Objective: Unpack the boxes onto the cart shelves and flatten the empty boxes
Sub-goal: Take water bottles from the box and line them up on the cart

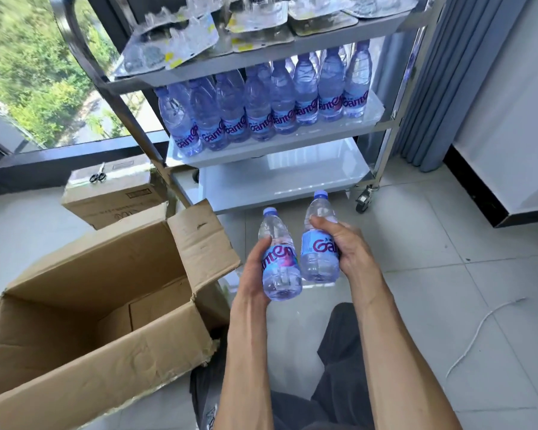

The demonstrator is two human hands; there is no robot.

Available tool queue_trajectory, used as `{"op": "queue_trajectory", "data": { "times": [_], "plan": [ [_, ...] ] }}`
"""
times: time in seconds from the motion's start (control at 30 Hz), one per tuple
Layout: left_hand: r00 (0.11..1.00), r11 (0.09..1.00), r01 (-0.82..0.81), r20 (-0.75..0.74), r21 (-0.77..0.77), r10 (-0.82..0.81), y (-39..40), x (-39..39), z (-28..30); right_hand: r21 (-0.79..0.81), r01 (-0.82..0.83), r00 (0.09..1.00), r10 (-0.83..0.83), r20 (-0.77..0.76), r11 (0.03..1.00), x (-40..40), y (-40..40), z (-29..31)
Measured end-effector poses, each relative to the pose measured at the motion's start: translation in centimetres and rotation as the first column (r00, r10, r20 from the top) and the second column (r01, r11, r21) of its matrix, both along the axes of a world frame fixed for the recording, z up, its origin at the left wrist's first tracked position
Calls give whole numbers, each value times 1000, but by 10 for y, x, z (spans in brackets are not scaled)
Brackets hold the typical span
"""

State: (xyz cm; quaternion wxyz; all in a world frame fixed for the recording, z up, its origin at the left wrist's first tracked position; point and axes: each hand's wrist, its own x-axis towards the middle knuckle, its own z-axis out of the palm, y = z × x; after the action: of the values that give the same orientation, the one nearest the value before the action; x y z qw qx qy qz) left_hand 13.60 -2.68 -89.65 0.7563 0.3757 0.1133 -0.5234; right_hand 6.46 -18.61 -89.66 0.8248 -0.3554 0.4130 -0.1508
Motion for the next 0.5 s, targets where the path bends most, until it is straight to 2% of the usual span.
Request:
{"op": "queue_trajectory", "data": {
  "times": [0.07,0.13,0.2,0.27,0.37,0.5],
  "plan": [
    [990,996,-26,137,85,14,-22,15,6,-99,52,999,-53,-6,994,10,-23,9],
    [934,967,-153,350,205,74,-51,32,12,-237,91,992,-109,-65,967,24,-45,16],
    [828,921,-273,556,278,78,-83,49,22,-437,76,973,-163,-165,896,39,-67,21],
    [690,861,-369,724,350,1,-115,66,32,-595,56,942,-240,-236,802,52,-84,28],
    [518,800,-476,852,367,-83,-168,91,41,-715,104,903,-368,-224,691,72,-115,32],
    [383,785,-551,921,284,-65,-234,114,51,-749,208,864,-477,-162,630,100,-153,33]
  ]
}}
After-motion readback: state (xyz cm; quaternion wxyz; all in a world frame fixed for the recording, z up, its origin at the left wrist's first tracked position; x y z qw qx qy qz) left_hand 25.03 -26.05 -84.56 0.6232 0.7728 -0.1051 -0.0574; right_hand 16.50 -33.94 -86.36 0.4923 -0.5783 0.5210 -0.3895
